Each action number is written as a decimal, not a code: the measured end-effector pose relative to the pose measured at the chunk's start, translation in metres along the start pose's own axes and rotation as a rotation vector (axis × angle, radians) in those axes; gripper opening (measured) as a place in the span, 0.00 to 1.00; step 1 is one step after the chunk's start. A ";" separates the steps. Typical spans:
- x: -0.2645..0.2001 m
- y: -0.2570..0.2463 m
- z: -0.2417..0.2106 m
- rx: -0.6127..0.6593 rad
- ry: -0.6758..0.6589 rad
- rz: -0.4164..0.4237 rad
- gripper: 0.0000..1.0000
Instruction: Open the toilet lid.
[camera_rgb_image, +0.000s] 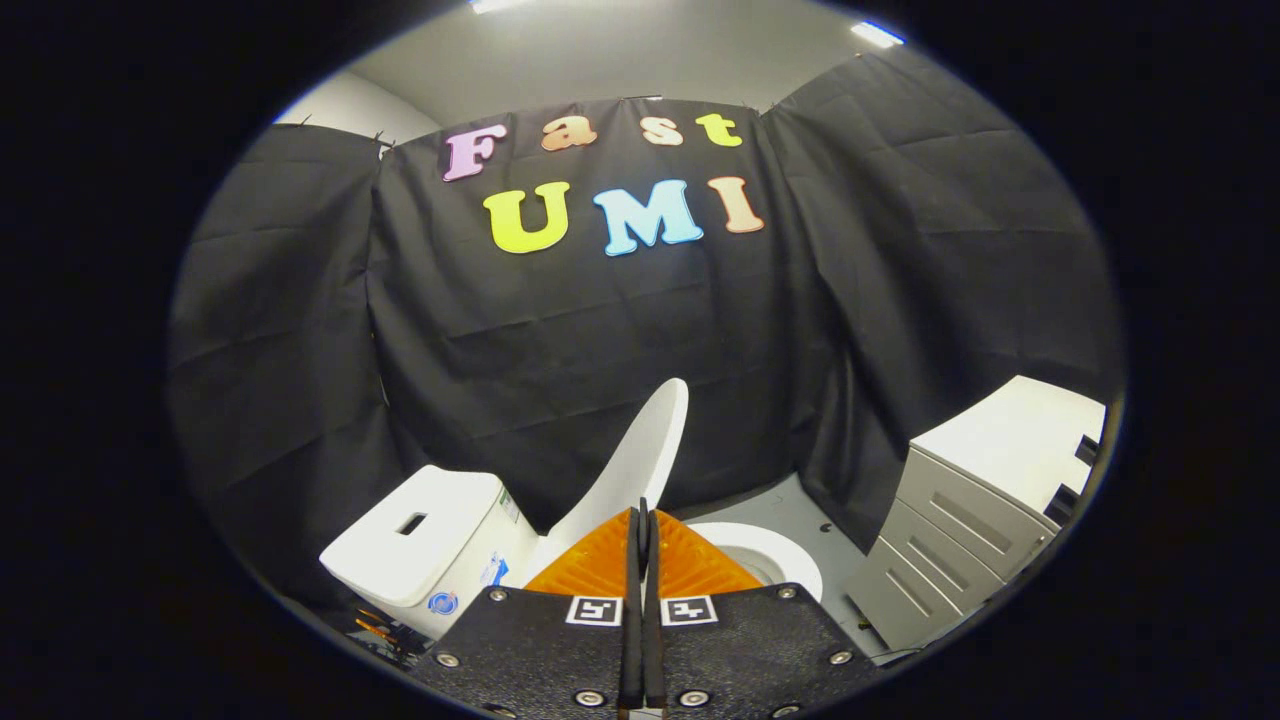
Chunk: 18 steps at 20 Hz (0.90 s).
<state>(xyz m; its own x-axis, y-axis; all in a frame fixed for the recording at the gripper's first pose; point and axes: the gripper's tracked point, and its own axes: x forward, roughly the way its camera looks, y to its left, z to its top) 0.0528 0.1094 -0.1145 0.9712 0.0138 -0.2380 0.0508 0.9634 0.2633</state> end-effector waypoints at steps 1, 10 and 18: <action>0.001 0.008 0.004 -0.004 0.001 0.009 0.00; -0.003 0.085 0.032 -0.125 -0.027 0.074 0.00; 0.000 0.143 0.044 -0.151 -0.058 0.144 0.00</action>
<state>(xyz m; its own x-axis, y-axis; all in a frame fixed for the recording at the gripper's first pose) 0.0705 0.2357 -0.0356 0.9780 0.1427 -0.1524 -0.1205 0.9819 0.1464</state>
